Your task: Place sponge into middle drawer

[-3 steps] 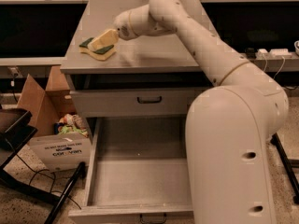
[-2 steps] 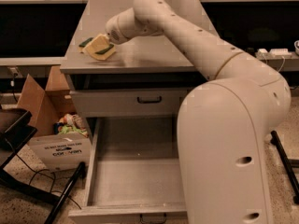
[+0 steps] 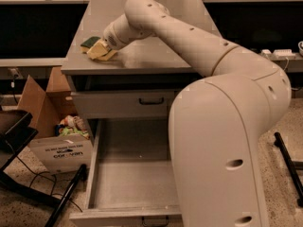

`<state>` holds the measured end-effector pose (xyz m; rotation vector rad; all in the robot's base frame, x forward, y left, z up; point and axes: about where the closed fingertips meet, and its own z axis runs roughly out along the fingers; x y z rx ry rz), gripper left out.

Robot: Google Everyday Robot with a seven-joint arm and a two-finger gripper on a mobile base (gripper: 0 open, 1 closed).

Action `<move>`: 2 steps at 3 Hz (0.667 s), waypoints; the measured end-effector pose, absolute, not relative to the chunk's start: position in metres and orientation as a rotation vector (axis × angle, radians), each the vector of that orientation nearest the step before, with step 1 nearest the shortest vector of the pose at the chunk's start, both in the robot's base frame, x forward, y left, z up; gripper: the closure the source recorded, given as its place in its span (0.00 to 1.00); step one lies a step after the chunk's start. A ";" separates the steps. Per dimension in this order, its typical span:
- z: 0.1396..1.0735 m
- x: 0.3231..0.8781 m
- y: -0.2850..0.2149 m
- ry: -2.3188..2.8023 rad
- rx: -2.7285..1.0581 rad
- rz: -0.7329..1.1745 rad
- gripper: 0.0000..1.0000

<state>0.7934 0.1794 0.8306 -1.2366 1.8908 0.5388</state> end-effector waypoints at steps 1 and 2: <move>0.831 0.793 0.179 1.891 -1.237 0.539 0.89; 0.824 0.798 0.182 1.905 -1.252 0.539 1.00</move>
Offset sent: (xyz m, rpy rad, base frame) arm 0.0067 -0.0045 0.0021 -0.0131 0.0009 -0.0014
